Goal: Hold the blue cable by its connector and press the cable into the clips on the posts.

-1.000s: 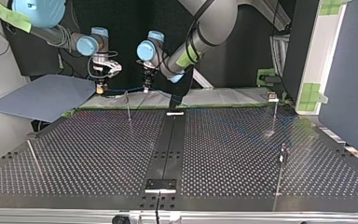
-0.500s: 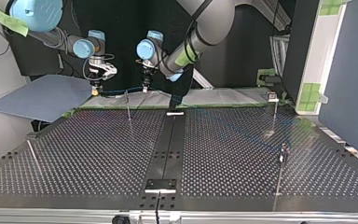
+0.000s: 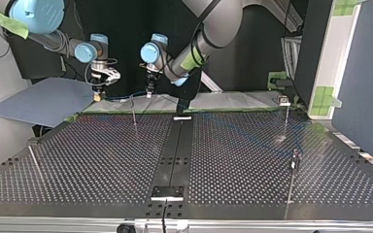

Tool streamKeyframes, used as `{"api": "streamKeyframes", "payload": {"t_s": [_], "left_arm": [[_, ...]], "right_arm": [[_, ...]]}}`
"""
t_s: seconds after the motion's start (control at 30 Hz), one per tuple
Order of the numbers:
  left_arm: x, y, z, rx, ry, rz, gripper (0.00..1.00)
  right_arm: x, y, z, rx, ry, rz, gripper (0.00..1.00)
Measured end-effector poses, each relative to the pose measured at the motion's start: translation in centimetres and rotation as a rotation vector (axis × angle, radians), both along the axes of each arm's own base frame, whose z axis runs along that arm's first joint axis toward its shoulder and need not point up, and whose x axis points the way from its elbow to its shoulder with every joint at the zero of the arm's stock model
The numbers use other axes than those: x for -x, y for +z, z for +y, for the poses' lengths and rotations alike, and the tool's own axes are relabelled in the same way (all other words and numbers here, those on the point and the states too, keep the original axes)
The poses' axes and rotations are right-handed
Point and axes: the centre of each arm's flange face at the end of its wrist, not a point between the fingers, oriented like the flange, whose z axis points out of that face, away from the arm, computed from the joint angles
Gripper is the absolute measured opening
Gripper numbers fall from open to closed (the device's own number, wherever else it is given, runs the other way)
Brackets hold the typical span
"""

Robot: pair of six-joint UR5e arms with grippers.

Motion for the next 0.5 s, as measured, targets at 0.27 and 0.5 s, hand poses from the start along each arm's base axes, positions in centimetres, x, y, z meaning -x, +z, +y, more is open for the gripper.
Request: {"api": "streamKeyframes", "payload": {"t_s": [0.27, 0.5], "left_arm": [[0.3, -0.8, -1.0, -0.018, -0.004, -0.006, 0.00], [-0.3, 0.2, -1.6, -0.017, -0.003, -0.013, 0.00]], "right_arm": [[0.4, 0.5, -1.2, 0.017, -0.011, -0.017, 0.00], [0.5, 0.9, -2.1, 0.029, -0.015, -0.031, 0.00]]}}
